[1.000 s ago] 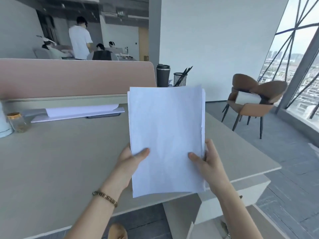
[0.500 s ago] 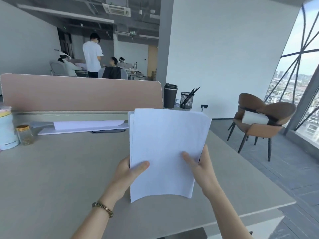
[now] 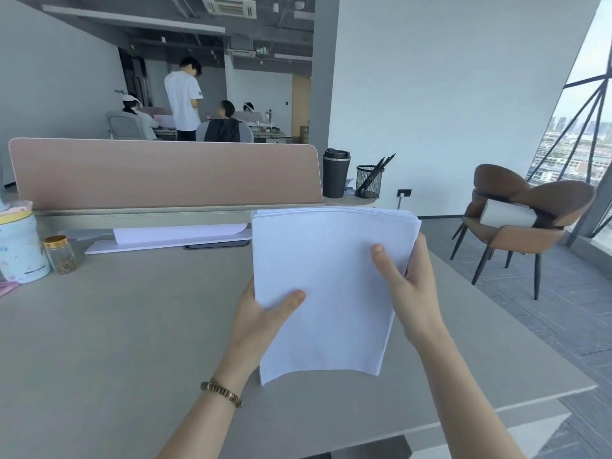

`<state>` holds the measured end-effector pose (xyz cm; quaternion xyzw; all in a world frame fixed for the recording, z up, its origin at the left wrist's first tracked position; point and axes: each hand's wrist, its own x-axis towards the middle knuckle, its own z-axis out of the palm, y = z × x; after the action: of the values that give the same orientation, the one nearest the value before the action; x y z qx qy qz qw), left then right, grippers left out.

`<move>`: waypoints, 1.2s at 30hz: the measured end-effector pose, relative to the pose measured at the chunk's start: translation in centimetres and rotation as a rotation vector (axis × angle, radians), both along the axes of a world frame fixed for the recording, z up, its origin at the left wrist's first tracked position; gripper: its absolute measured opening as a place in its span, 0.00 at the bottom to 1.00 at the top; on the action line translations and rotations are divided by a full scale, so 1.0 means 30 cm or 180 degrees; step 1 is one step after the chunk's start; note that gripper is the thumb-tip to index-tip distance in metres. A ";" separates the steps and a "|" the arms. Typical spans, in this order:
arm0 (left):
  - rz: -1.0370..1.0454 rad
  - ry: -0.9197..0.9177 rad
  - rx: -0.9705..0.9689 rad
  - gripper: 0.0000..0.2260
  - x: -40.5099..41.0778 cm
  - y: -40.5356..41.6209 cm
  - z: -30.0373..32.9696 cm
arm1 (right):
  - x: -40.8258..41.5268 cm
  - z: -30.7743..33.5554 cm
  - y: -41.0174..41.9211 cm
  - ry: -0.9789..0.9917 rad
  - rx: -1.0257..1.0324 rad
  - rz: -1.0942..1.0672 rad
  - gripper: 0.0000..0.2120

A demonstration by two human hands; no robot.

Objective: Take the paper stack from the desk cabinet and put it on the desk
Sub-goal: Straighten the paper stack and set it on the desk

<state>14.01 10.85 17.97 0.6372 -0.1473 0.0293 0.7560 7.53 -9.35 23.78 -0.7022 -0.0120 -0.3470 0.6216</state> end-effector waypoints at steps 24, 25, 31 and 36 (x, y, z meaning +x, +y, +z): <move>0.0369 0.0501 0.0509 0.11 0.051 -0.092 -0.160 | 0.065 -0.365 -0.041 0.1016 0.0391 -0.0254 0.12; 0.0389 0.0507 0.0576 0.10 0.065 -0.103 -0.156 | 0.075 -0.354 -0.051 0.1069 0.0390 -0.0327 0.13; 0.0454 0.0708 0.0641 0.12 0.121 -0.222 -0.143 | 0.129 -0.316 -0.186 0.1426 0.0239 -0.0590 0.17; 0.0389 0.0876 0.0860 0.15 0.169 -0.360 -0.174 | 0.192 -0.339 -0.354 0.1805 0.0159 -0.0521 0.19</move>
<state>19.08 0.04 12.74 0.7385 -0.0062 -0.0322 0.6734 13.29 -19.97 13.62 -0.7543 0.2273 -0.1861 0.5872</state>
